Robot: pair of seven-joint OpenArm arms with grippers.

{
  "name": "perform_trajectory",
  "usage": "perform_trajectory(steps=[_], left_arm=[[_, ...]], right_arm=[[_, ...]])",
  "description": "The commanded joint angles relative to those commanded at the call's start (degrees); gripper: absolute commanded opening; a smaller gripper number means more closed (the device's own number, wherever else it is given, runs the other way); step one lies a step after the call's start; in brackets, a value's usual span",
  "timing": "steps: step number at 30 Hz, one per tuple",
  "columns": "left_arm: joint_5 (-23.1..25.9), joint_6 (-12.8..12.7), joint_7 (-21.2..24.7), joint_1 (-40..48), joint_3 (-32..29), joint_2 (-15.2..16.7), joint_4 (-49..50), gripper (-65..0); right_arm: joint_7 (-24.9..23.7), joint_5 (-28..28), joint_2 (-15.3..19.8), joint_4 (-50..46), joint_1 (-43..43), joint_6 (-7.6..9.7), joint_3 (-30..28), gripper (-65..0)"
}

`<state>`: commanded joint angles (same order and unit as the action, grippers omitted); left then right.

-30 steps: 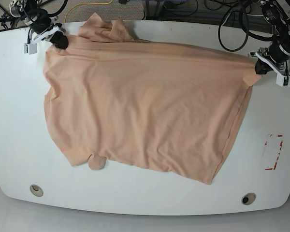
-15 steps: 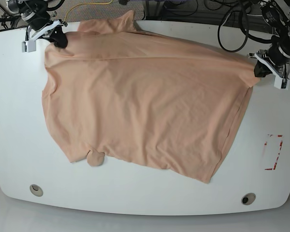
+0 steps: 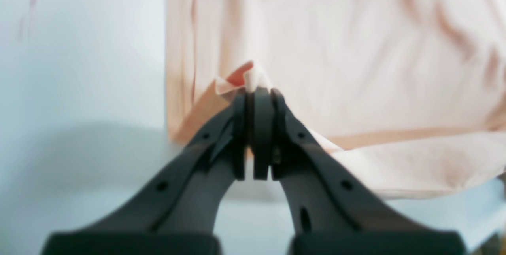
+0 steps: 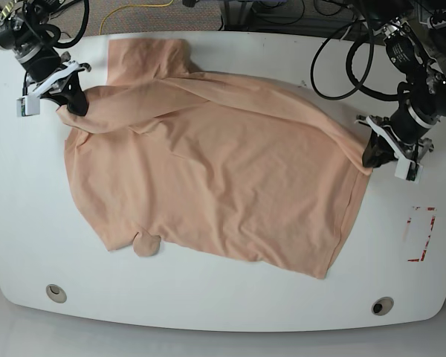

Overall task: Fold the T-shirt properly
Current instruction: 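Lift the shirt with both grippers and swing it toward the robot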

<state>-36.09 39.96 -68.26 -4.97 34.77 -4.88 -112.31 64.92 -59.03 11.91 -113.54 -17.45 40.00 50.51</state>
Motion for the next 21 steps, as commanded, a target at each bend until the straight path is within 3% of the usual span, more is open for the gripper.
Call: perform_trajectory(steps=[10,18,21], left_arm=[[3.7,-0.1,-3.8,-15.1,-0.4,0.0,2.1,-65.0],[9.3,-0.1,-4.4,-29.5,-0.4,0.4,7.1,-65.0],[11.2,-0.1,-4.5,-35.3,-0.2,1.0,9.8,-65.0]], right_arm=[[0.1,0.3,5.8,0.4,10.2,0.00,-0.2,-65.0],[2.1,0.4,12.0,8.3,23.1,0.00,-1.3,-65.0],[2.1,0.4,16.1,13.1,30.3,0.00,-5.5,-65.0]])
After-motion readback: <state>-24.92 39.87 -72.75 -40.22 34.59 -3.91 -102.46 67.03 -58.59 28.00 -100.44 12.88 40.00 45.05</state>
